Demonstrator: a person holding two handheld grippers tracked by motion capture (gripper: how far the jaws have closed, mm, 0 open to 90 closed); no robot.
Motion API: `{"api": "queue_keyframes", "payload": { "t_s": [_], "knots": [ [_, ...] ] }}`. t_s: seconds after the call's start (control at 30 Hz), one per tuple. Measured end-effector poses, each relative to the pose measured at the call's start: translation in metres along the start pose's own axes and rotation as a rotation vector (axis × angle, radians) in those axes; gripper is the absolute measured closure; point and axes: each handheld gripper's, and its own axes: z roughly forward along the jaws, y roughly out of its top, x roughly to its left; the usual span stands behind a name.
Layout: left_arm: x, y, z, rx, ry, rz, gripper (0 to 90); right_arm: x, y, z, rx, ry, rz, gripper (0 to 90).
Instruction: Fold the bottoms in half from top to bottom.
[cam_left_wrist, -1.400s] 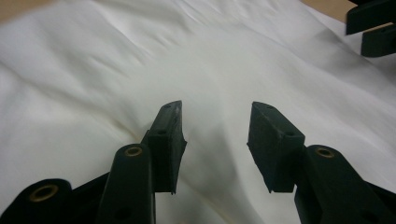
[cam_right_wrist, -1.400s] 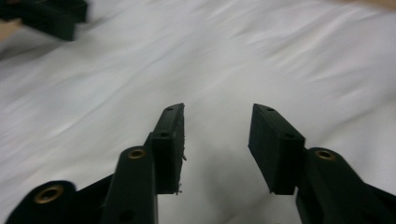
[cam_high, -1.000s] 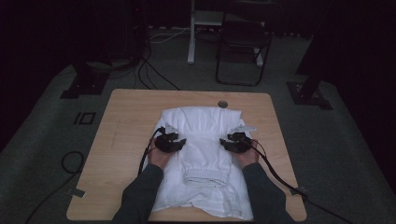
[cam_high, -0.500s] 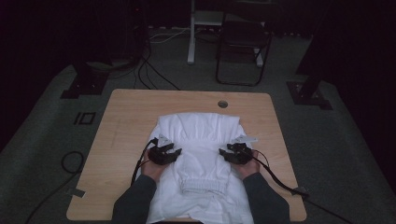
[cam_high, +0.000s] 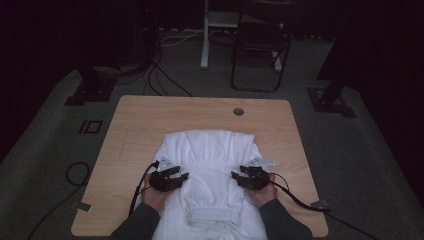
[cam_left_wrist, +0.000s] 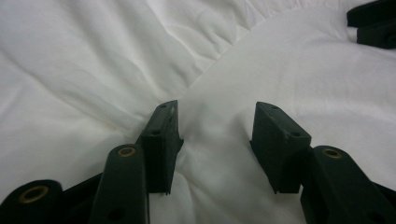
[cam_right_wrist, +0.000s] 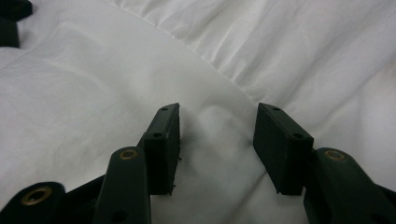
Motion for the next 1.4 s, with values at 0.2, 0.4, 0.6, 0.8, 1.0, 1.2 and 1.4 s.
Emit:
{"api": "queue_keyframes", "payload": {
  "t_s": [0.2,0.4,0.6,0.8,1.0,1.2,1.4],
  "knots": [
    [0.043,0.052,-0.002,-0.052,0.169,-0.034,39.0,-0.001,0.000,0.000,0.000,0.004,0.004,50.5],
    [0.093,0.077,0.037,0.010,0.271,-0.129,30.6,-0.001,0.000,0.000,-0.001,0.006,0.009,50.5],
    [0.108,0.068,0.065,0.078,0.263,-0.200,28.6,-0.002,0.000,0.000,-0.002,0.014,0.022,50.5],
    [0.108,0.062,0.074,0.100,0.268,-0.202,28.4,-0.002,0.000,0.000,-0.002,0.015,0.022,50.5],
    [0.106,0.061,0.070,0.100,0.250,-0.173,50.1,-0.003,0.000,-0.001,0.000,0.037,0.024,56.3],
    [0.109,0.060,0.069,0.096,0.174,-0.195,78.3,-0.040,0.026,-0.019,-0.092,0.047,0.107,58.5],
    [0.109,0.060,0.069,0.095,0.167,-0.198,81.0,-0.091,0.070,-0.006,-0.080,-0.066,0.173,38.4]
  ]
}}
